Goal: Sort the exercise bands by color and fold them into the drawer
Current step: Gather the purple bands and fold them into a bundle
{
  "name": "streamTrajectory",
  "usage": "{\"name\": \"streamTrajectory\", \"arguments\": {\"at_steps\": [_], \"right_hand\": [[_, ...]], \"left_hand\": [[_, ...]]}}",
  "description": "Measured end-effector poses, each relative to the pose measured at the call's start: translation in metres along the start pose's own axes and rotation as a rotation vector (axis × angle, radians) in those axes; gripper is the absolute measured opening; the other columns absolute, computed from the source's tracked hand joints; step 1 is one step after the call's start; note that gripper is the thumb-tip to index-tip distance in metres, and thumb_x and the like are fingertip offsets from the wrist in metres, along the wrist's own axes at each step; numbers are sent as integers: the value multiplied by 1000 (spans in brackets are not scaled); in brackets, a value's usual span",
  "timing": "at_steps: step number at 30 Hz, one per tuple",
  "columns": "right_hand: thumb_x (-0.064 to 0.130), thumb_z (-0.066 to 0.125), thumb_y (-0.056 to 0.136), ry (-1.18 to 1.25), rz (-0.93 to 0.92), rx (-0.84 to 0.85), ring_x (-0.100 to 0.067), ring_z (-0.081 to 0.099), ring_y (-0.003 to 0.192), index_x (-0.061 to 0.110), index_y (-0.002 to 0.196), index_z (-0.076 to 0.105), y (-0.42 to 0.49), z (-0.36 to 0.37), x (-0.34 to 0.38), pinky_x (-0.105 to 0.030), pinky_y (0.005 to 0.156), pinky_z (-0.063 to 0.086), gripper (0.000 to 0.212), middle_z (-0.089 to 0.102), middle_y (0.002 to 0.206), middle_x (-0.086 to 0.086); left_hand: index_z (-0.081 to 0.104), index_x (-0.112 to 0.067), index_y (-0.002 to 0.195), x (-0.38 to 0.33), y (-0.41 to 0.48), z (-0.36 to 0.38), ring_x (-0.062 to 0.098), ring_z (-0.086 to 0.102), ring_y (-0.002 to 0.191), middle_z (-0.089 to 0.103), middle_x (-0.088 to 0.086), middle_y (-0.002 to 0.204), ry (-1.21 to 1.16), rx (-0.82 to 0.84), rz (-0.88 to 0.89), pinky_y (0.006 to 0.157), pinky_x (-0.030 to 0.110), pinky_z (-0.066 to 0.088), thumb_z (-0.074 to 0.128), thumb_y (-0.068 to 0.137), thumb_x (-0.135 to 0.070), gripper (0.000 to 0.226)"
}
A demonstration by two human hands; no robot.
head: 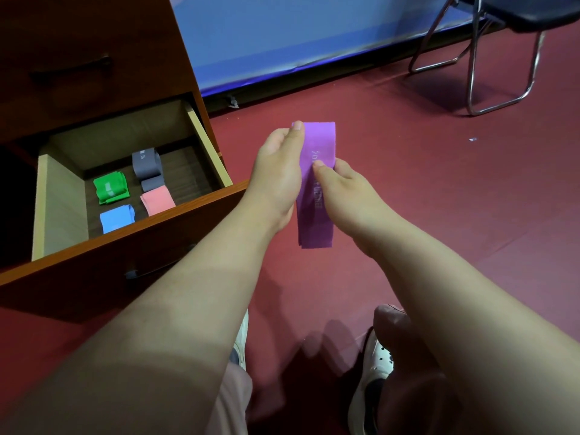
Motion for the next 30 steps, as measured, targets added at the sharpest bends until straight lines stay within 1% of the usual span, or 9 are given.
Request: {"name": "streamTrajectory", "arguments": {"at_steps": [3,7,10,13,15,19,25,28,30], "right_hand": [[42,34,99,-28,-8,3,-21,58,87,19,113,55,2,2,-1,-30,64,40,34,63,101,2],[46,36,99,12,6,-13,-20,62,99,19,114,56,2,1,0,-37,88,49,37,65,108,2],[43,37,100,19,-2,-6,-20,63,97,15,110,58,0,0,3,-38,91,48,36,65,104,2],[38,39,100,35,-11,20,-19,55,78,6,93,57,-1,-1,3,-39,79,50,37,61,89,-1],[35,41,99,40,-3,21,-19,52,72,13,85,55,-2,-1,4,-34,65,44,30,61,83,-5],[37,45,96,45,3,-2,-22,58,81,6,97,58,1,2,1,-44,85,50,34,69,104,-15],[39,41,99,-6,-15,-58,-22,54,78,15,90,53,5,-1,-3,-35,72,42,29,63,94,-6],[37,40,100,10,-14,-112,-22,54,78,11,95,55,8,-4,-2,-35,72,42,31,63,93,-6],[37,41,99,56,1,-150,-23,58,81,11,97,58,10,-7,-2,-37,76,46,31,66,96,-8]], "left_hand": [[53,-15,83,0,0,0,21,47,79,52,9,80,30,24,18,72,33,40,43,103,-29,26],[53,-16,82,0,-1,0,20,45,79,50,8,80,34,25,34,76,35,39,42,103,-30,28],[53,-14,83,0,-1,1,19,47,78,52,5,76,23,22,21,75,34,41,41,104,-27,28],[52,-13,83,1,0,1,18,50,73,54,3,73,-10,-1,7,73,33,43,40,105,-24,27],[52,-12,84,0,2,0,20,51,74,55,5,75,-36,-31,14,74,33,44,39,105,-22,27],[54,-12,83,2,5,-4,25,46,87,51,14,90,-70,-90,-2,82,41,42,40,104,-25,28],[56,-7,89,6,7,-1,28,54,88,59,18,90,-157,-40,-61,89,47,48,45,103,-22,23],[60,-7,96,4,9,-2,30,61,89,65,19,96,-103,-35,-61,87,45,50,56,96,-21,15],[59,-11,101,5,9,-2,30,65,91,68,19,105,-27,-29,-83,85,44,52,63,88,-26,20]]}}
Point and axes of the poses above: each hand's wrist, its own y-axis towards the middle knuckle, its own z-axis out of the palm, x = y × z, the point moved 3 cm from there along y, towards the middle knuckle
